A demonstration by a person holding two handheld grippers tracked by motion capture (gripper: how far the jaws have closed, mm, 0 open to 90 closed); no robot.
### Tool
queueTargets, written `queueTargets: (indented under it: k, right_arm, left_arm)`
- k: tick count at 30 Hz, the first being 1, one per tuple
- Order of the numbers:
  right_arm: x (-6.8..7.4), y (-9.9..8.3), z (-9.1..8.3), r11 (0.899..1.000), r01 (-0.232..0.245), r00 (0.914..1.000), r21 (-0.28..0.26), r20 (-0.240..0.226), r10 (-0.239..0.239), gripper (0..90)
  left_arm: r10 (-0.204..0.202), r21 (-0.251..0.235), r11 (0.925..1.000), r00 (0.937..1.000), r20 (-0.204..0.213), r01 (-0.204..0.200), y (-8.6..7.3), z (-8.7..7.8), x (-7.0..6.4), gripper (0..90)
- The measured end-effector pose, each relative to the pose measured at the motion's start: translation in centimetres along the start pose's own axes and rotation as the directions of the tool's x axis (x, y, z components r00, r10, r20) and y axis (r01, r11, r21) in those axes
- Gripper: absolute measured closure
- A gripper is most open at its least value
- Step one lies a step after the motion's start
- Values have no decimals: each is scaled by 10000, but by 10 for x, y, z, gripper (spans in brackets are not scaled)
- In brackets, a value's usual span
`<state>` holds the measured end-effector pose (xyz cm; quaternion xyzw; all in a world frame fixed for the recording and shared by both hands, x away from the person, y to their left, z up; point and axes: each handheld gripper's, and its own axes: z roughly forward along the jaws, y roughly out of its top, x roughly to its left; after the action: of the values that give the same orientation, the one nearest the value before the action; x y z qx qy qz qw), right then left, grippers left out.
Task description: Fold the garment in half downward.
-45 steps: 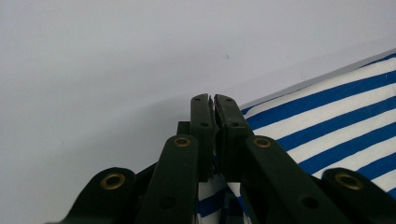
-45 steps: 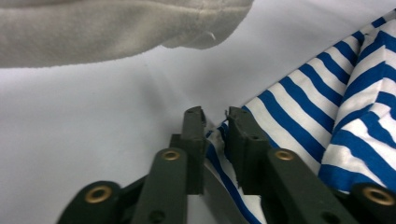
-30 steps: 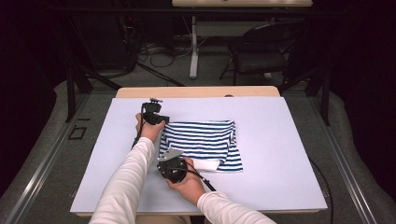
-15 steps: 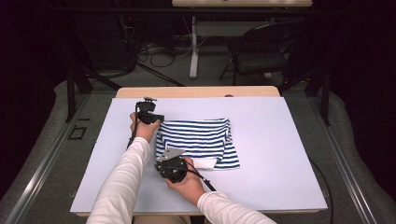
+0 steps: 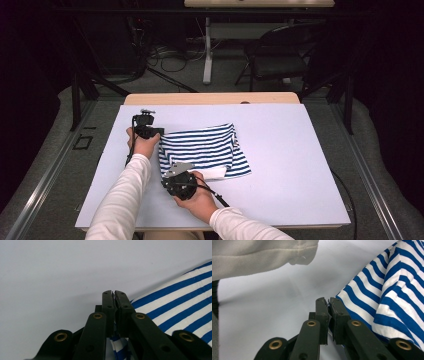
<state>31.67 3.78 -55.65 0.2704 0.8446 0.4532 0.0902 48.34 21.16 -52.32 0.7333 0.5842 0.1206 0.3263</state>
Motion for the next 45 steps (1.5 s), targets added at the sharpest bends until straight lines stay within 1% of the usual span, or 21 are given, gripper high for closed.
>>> queueTargets:
  k: [3, 9, 14, 17, 20, 24, 29, 30, 32, 38, 45]
  right_arm:
    - [3, 0, -1, 10000, 88, 9999, 3, -89, -88, 857]
    - [9, 0, -3, 9998, 221, 9994, 4, -277, -221, 858]
    - [15, 0, -4, 9996, 272, 9988, -25, -409, -273, 858]
    - [18, 0, -5, 9994, 334, 9981, -53, -508, -337, 858]
    - [21, 0, -5, 9994, 347, 9978, -66, -567, -350, 858]
    - [24, 1, -6, 9991, 409, 9971, -66, -635, -412, 858]
    - [27, 1, -7, 9992, 405, 9966, -76, -708, -409, 858]
    - [28, 1, -7, 9991, 410, 9966, -79, -708, -414, 858]
    - [29, 2, -7, 9990, 438, 9964, -86, -718, -443, 858]
    - [32, 3, -8, 9987, 494, 9963, -100, -698, -500, 858]
    - [33, 3, -8, 9987, 486, 9962, -126, -715, -494, 858]
  left_arm:
    - [-48, -8, 10000, 10000, -30, 48, -4, -5, 4, 872]
    - [181, 24, 9998, 9998, -111, -181, -11, -15, 10, 872]
    - [237, -38, 9997, 9996, -135, -238, -17, -21, 12, 873]
    - [206, -35, 9998, 9997, -100, -206, -20, -25, 15, 872]
    - [77, -97, 9999, 10000, -56, -77, -23, -29, 17, 872]
    - [64, -65, 10000, 10000, -65, -65, -27, -32, 20, 873]
    - [-75, -133, 9999, 10000, -57, 74, -30, -35, 22, 872]
    - [-38, -123, 9999, 10000, -70, 38, -31, -36, 23, 872]
    - [-121, -184, 9998, 9999, -87, 119, -32, -37, 23, 872]
    - [-185, -236, 9996, 9998, -75, 183, -33, -40, 24, 872]
    - [-152, -257, 9996, 9999, -69, 150, -33, -42, 24, 872]
